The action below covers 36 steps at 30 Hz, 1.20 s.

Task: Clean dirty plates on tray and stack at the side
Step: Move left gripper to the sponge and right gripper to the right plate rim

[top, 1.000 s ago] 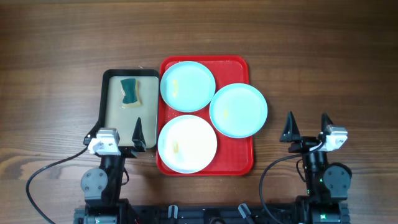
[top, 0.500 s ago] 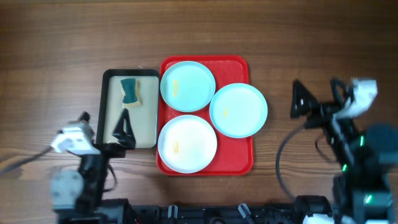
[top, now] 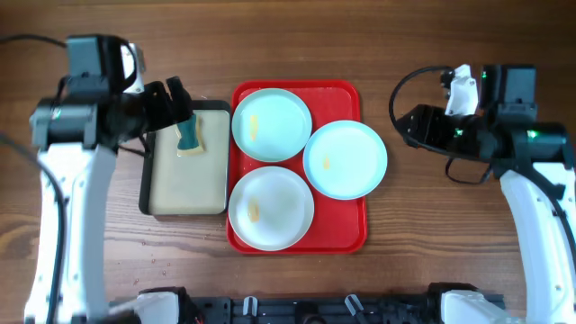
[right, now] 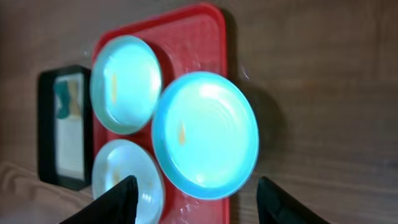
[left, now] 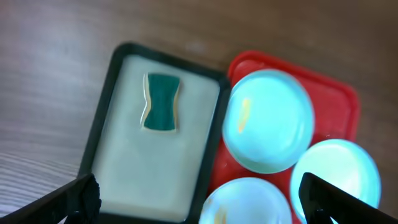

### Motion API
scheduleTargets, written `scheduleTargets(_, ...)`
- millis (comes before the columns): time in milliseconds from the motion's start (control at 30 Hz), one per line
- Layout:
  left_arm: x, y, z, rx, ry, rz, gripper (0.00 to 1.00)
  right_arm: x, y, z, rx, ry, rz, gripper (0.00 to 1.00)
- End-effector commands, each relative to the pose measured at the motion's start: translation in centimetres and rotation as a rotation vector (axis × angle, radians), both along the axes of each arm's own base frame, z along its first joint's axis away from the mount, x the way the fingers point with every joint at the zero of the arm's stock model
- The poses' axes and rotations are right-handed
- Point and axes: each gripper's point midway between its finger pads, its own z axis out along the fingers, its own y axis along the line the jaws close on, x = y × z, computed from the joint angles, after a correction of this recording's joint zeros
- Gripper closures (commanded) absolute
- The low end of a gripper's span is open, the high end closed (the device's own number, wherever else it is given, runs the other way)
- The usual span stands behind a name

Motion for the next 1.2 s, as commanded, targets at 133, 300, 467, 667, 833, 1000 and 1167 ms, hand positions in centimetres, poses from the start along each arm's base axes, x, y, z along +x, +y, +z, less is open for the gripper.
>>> scheduleTargets(133, 1.8, 0.9, -5.6, 0.029, 0.173, 0.033, 0.01, -1.5, 0.4, -8.0, -0.189, 0.228, -0.016, 0.39)
scheduleTargets(300, 2.1, 1.1, -6.8, 0.036, 0.207, 0.035, 0.09, 0.0, -0.7, -13.3, -0.359, 0.295, -0.074, 0.54)
scheduleTargets(467, 2.1, 1.1, -6.9, 0.036, 0.209, 0.036, 0.22, 1.1, -0.4, -16.8, -0.372, 0.339, -0.050, 0.71)
scheduleTargets(667, 2.7, 1.2, -6.7, 0.039, 0.184, 0.037, 0.30, 1.5, 0.3, -17.8, -0.356, 0.333, 0.022, 0.83)
scheduleTargets(833, 2.9, 1.9, -7.8, 0.077, 0.210, 0.053, 0.30, 1.6, 0.7, -17.7, -0.334, 0.329, 0.029, 0.88)
scheduleTargets(1000, 3.6, 2.1, -9.8, 0.086, 0.223, 0.055, 0.32, 1.6, 0.7, -17.7, -0.334, 0.329, 0.028, 0.96)
scheduleTargets(1167, 4.6, 2.1, -12.9, 0.108, 0.242, 0.001, 0.41, 1.6, 0.7, -17.7, -0.330, 0.328, 0.026, 0.96)
